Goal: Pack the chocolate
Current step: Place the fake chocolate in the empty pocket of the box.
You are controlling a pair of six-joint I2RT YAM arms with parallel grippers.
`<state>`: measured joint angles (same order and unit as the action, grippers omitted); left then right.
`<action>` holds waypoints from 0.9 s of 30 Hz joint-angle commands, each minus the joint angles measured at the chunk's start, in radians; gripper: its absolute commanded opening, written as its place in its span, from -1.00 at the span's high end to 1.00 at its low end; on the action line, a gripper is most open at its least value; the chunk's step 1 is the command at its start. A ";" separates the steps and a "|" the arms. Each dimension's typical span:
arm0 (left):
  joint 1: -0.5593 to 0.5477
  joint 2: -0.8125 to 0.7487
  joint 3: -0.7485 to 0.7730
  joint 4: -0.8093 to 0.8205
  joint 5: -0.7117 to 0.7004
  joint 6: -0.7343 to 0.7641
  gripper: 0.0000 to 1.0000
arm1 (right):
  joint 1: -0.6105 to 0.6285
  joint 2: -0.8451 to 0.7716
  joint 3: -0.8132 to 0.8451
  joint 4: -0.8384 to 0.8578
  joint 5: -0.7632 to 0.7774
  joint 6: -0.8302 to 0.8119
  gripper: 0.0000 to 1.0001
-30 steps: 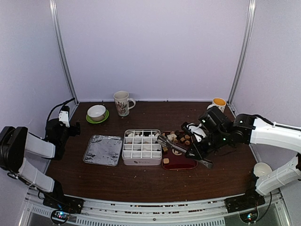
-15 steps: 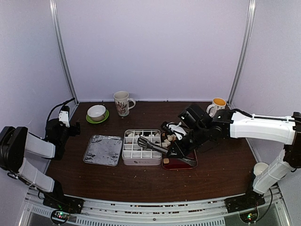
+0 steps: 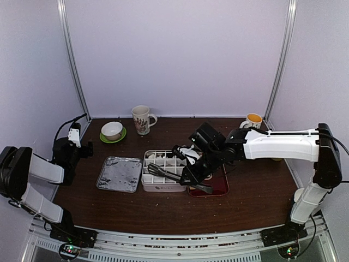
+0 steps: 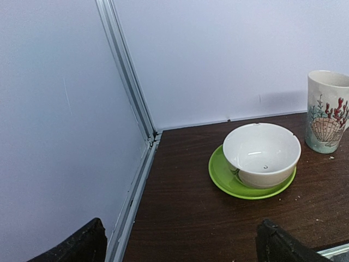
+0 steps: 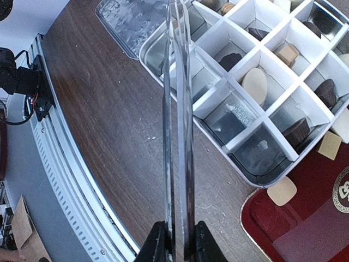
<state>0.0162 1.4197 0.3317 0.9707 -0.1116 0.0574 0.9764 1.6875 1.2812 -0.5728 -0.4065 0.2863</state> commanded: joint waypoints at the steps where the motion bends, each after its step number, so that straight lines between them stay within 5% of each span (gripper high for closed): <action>1: 0.007 0.005 -0.004 0.047 0.007 -0.008 -0.96 | 0.014 0.020 0.050 0.046 -0.016 -0.012 0.67; 27: 0.007 0.005 -0.003 0.048 0.007 -0.008 -0.95 | 0.015 0.067 0.087 0.048 0.041 -0.013 0.42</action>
<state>0.0162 1.4197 0.3317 0.9707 -0.1116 0.0574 0.9871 1.7554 1.3380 -0.5453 -0.3897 0.2832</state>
